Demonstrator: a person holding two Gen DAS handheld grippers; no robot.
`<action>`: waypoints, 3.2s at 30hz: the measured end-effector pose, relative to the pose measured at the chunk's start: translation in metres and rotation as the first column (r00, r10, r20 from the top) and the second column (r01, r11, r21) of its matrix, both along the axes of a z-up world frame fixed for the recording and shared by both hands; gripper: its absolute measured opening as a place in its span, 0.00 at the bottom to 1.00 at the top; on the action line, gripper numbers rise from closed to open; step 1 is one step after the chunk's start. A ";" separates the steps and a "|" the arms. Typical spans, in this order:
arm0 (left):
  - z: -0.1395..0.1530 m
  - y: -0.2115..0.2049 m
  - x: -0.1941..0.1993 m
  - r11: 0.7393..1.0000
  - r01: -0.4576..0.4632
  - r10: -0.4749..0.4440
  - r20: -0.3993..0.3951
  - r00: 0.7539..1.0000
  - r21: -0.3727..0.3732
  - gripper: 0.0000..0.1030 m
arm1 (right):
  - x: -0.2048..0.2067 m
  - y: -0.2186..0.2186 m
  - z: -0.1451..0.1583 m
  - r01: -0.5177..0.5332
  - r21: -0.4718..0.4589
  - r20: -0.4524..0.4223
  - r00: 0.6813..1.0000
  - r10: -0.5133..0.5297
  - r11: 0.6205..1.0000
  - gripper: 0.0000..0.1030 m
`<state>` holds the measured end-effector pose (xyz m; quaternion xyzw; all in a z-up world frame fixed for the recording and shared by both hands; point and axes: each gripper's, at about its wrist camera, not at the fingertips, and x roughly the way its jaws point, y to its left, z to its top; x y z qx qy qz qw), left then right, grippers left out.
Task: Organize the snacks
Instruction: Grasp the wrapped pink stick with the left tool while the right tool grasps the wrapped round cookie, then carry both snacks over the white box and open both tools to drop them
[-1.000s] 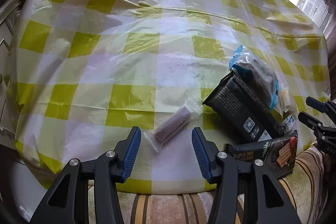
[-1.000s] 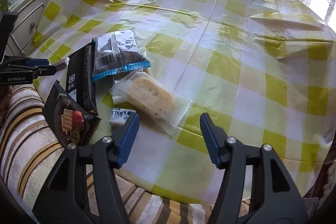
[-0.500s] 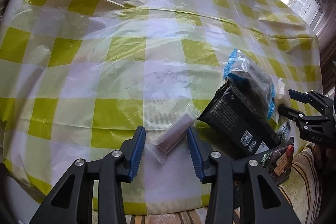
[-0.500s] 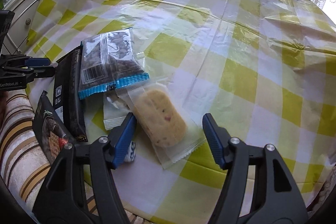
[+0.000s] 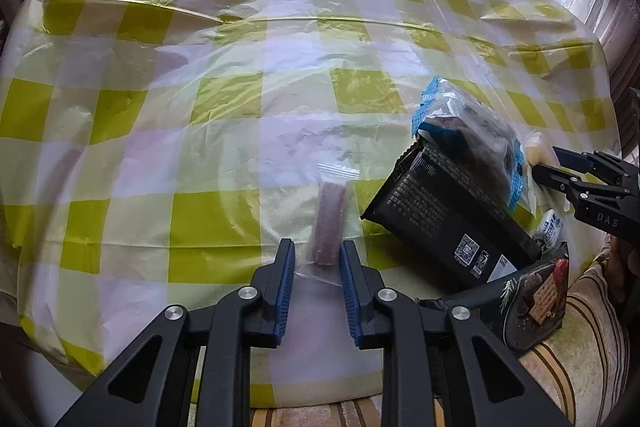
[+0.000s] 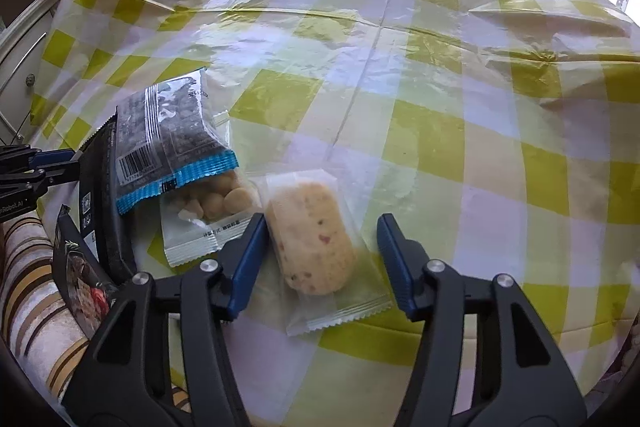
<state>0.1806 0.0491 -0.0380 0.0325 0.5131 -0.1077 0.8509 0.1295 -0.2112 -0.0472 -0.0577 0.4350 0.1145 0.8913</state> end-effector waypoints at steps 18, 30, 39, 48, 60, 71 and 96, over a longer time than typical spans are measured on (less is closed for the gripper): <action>0.004 0.002 -0.015 1.000 -0.027 0.027 0.000 1.000 -0.009 0.21 | -0.010 -0.014 0.002 0.063 0.028 0.016 0.998 -0.063 0.998 0.37; 0.003 -0.011 -0.008 0.999 0.021 -0.021 -0.010 1.000 0.038 0.30 | -0.019 -0.017 0.001 0.084 0.036 0.002 0.996 -0.084 0.996 0.44; 0.001 -0.010 0.005 0.999 0.024 -0.024 -0.003 1.000 0.027 0.16 | -0.017 -0.018 0.000 0.095 0.022 0.002 0.995 -0.095 0.995 0.46; 0.005 -0.003 -0.006 0.999 -0.038 0.038 0.020 0.999 0.018 0.13 | -0.027 -0.028 0.002 0.124 0.077 0.005 0.992 -0.125 0.989 0.37; 0.046 -0.004 -0.057 0.991 -0.131 0.129 0.195 0.972 0.001 0.13 | -0.065 -0.038 0.016 0.139 0.115 0.057 0.988 -0.146 0.984 0.37; 0.073 -0.066 -0.101 1.000 0.006 -0.004 0.258 0.966 -0.008 0.13 | -0.113 -0.059 0.025 0.172 0.173 0.083 0.979 -0.188 0.970 0.37; 0.071 -0.275 -0.162 0.884 0.451 -0.429 0.168 0.888 -0.122 0.13 | -0.213 -0.179 0.017 0.396 0.293 0.046 0.903 -0.427 0.870 0.37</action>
